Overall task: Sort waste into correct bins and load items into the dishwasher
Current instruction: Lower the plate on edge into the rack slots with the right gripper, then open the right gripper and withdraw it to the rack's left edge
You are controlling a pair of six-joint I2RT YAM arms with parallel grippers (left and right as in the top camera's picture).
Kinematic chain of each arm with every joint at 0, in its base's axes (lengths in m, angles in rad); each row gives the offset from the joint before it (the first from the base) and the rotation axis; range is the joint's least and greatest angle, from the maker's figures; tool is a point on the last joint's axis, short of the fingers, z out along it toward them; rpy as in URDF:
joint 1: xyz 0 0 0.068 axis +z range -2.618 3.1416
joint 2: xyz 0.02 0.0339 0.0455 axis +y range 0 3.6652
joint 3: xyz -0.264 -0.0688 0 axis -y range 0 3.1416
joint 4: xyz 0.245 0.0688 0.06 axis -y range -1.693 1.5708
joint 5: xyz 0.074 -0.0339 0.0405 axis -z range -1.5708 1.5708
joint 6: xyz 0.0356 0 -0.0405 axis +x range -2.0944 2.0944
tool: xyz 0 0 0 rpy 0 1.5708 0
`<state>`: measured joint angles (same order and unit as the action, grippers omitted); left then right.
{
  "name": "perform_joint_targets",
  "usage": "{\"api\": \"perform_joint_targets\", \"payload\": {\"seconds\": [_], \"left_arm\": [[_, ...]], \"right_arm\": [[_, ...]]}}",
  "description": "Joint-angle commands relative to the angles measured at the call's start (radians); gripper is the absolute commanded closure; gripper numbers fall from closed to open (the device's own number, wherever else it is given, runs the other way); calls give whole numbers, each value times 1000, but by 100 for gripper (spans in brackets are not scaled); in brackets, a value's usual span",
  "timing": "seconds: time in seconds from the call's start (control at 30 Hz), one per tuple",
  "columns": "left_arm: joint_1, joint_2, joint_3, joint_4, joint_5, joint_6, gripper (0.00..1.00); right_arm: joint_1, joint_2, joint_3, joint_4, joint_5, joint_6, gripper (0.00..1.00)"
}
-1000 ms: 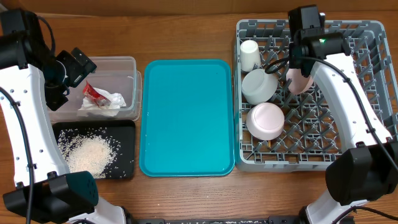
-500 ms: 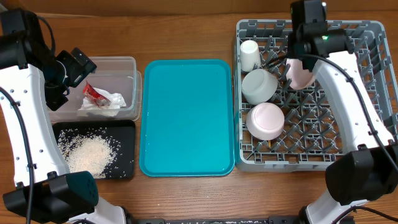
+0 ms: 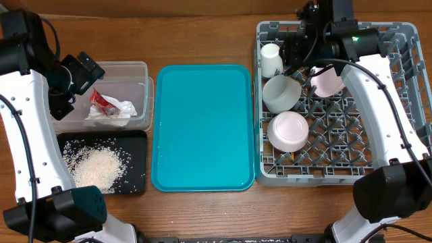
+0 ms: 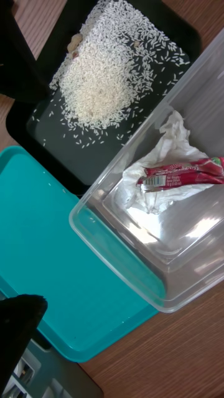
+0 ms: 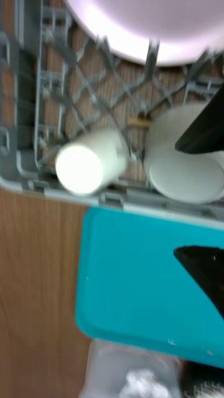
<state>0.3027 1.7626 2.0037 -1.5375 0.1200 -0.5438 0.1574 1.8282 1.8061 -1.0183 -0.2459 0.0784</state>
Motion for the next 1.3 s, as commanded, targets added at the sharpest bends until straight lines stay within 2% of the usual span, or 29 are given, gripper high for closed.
{"api": "perform_joint_targets", "payload": {"seconds": [0.0,0.1,0.33,0.5,0.67,0.83,1.27], "left_arm": [[-2,-24,19,1,1,13,0],[-2,-24,19,1,1,13,0],[-2,-24,19,1,1,13,0],[-2,-24,19,1,1,13,0],[-2,-24,19,1,1,13,0],[-2,-24,19,1,1,13,0],[-2,-24,19,1,1,13,0]], "right_arm": [[0,-2,-38,3,-90,3,61],[6,9,-73,24,-90,3,67],[83,39,-159,133,-86,3,68],[163,55,-184,186,58,3,68],[208,84,-184,201,116,3,68],[213,129,-184,218,195,3,67],[212,180,-183,287,256,3,67]]}}
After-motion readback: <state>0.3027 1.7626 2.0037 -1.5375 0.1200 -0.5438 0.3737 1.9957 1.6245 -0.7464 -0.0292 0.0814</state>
